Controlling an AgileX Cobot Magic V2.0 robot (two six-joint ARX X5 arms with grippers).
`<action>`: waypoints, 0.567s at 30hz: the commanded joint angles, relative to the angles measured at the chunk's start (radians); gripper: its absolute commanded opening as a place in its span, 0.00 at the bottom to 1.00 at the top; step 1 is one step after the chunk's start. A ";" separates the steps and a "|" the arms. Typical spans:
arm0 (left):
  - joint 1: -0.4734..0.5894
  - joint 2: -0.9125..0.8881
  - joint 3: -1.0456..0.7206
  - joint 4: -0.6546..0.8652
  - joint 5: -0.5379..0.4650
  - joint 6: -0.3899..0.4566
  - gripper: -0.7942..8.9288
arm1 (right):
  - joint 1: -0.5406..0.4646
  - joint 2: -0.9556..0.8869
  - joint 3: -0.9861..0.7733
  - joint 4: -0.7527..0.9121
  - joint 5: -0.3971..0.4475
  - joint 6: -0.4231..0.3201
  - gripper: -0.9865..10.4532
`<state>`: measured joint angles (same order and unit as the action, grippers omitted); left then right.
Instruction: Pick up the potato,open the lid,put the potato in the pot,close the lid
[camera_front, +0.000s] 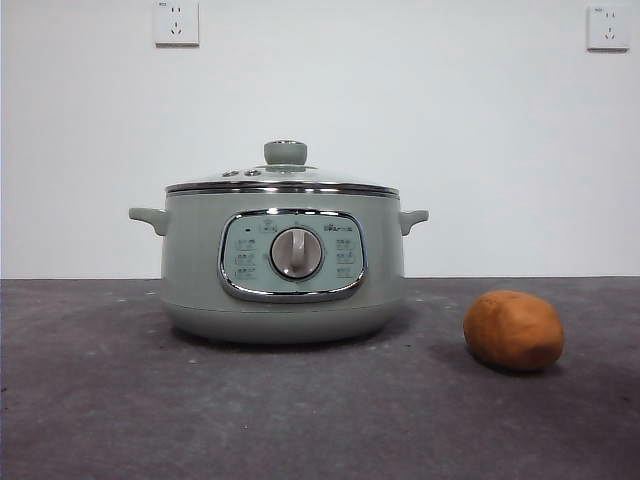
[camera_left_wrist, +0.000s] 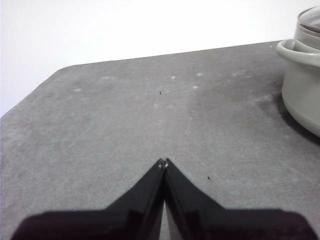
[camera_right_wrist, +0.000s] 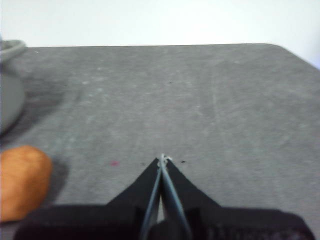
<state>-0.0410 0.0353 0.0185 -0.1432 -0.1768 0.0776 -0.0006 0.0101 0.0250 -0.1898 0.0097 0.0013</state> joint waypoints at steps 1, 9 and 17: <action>0.003 0.000 -0.011 0.006 0.001 -0.007 0.08 | 0.000 -0.001 -0.011 0.010 -0.032 0.122 0.09; 0.003 0.000 -0.011 0.002 0.001 -0.065 0.08 | 0.000 -0.001 -0.011 0.010 -0.050 0.272 0.08; 0.003 0.018 -0.005 0.002 0.096 -0.101 0.08 | 0.000 0.006 0.058 -0.031 -0.067 0.520 0.08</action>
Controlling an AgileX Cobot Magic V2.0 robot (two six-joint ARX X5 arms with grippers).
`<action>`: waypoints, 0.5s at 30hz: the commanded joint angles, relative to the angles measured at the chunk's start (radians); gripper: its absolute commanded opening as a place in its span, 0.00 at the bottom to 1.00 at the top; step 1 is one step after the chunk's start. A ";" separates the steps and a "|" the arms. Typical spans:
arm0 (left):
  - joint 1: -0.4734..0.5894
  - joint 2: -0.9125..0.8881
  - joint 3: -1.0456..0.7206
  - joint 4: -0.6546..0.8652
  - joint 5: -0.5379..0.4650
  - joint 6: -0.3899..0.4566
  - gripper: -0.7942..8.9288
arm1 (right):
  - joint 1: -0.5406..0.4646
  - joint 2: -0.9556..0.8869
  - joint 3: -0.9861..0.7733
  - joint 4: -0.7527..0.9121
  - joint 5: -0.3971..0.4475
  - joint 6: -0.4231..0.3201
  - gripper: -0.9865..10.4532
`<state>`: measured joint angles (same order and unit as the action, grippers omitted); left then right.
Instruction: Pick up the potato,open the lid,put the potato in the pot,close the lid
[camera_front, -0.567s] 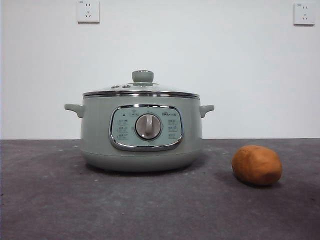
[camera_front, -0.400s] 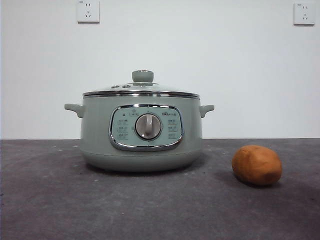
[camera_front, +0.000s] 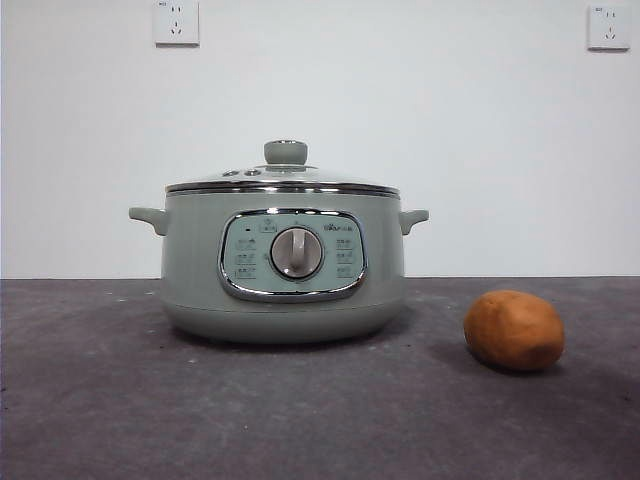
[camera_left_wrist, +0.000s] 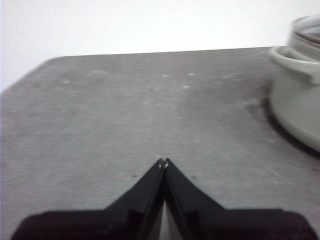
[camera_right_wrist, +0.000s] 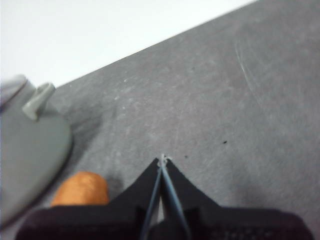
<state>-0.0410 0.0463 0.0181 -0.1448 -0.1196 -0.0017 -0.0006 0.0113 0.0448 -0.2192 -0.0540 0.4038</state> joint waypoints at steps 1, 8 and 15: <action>0.003 0.013 0.002 0.003 0.062 -0.023 0.08 | 0.000 0.013 0.060 -0.014 -0.003 0.134 0.08; 0.003 0.108 0.123 -0.001 0.163 -0.136 0.08 | 0.000 0.136 0.278 -0.128 -0.009 0.151 0.08; 0.003 0.325 0.322 -0.027 0.315 -0.208 0.08 | 0.000 0.393 0.560 -0.353 -0.095 0.093 0.09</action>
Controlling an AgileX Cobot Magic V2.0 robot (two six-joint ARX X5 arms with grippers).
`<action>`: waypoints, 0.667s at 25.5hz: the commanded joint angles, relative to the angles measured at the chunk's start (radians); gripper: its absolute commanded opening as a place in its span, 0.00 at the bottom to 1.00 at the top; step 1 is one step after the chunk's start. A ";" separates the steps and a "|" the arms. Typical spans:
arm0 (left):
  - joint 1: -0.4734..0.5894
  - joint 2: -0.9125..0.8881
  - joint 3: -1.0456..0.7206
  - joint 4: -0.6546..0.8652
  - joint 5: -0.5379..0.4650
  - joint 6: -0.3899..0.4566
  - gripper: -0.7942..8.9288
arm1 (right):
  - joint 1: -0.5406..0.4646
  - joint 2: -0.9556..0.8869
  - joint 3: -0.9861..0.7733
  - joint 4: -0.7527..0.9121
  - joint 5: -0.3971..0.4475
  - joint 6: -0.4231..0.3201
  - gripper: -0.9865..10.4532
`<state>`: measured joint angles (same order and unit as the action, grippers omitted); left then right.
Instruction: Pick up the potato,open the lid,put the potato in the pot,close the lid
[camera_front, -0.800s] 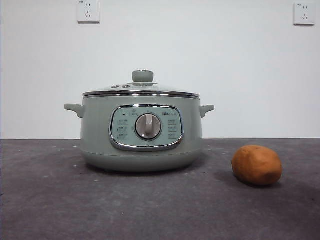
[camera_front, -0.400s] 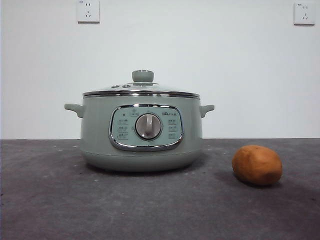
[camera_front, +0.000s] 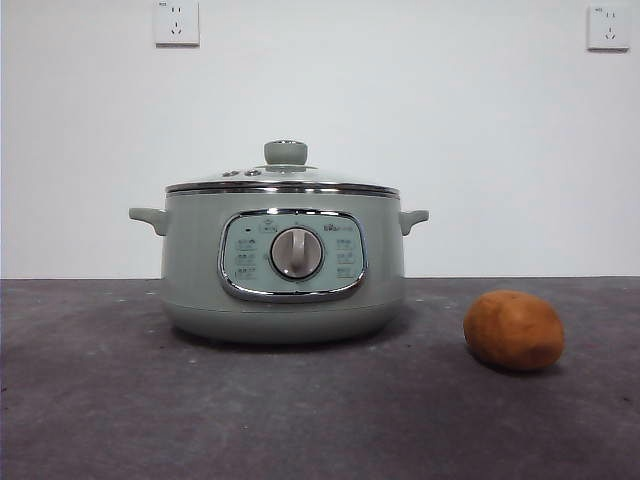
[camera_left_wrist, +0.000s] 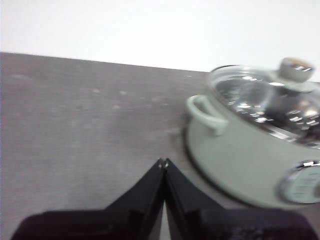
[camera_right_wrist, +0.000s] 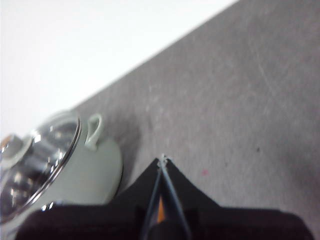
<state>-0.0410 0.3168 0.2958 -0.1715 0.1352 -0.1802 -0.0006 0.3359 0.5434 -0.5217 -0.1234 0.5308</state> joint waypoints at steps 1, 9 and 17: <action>0.003 0.088 0.074 0.000 0.106 -0.029 0.08 | 0.000 0.107 0.098 -0.081 -0.045 -0.037 0.09; 0.003 0.309 0.246 -0.001 0.437 -0.030 0.08 | 0.000 0.335 0.302 -0.285 -0.197 -0.043 0.09; -0.003 0.462 0.374 -0.140 0.657 -0.009 0.08 | 0.068 0.627 0.502 -0.451 -0.325 -0.178 0.15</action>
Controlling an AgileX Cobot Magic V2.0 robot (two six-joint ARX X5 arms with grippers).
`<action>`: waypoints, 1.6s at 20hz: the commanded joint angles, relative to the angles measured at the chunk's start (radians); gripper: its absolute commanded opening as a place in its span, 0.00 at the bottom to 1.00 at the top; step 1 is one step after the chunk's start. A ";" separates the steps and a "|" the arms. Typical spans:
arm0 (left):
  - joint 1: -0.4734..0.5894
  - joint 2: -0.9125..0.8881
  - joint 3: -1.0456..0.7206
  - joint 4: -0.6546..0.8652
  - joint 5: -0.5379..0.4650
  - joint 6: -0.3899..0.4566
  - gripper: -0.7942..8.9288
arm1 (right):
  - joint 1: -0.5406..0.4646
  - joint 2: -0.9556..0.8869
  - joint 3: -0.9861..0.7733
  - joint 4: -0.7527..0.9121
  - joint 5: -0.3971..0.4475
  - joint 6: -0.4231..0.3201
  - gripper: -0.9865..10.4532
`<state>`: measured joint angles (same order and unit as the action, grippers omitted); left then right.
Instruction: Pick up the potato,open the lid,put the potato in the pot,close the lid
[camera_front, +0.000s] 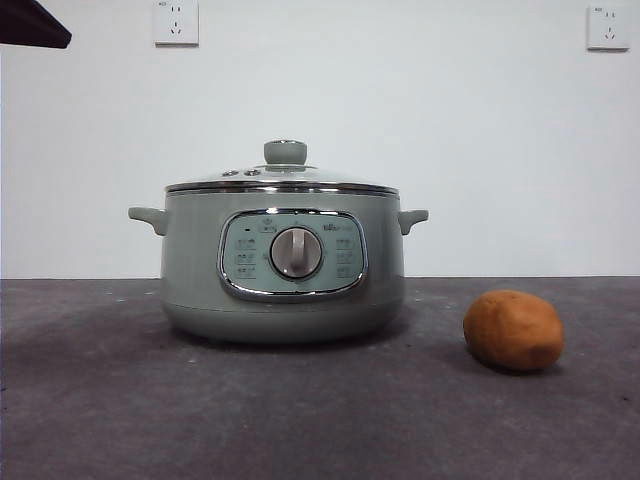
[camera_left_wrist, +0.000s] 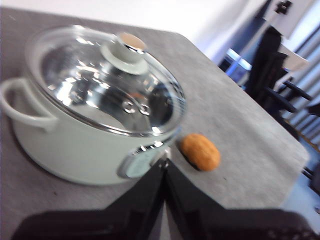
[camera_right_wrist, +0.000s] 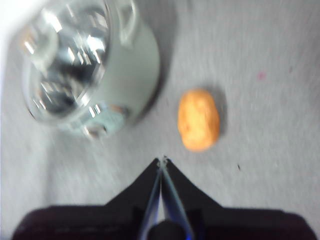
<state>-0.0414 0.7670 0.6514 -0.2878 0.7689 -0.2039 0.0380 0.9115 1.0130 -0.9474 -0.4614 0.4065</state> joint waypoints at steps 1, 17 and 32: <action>-0.003 0.019 0.031 -0.047 0.036 0.031 0.08 | 0.060 0.097 0.060 -0.045 0.040 -0.069 0.24; -0.004 0.021 0.035 -0.145 0.068 0.085 0.08 | 0.363 0.717 0.241 0.004 0.394 -0.074 0.64; -0.005 0.068 0.035 -0.152 0.066 0.111 0.08 | 0.363 0.911 0.241 0.077 0.411 -0.095 0.59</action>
<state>-0.0422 0.8341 0.6865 -0.4419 0.8295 -0.1154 0.3992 1.8118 1.2507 -0.8715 -0.0521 0.3202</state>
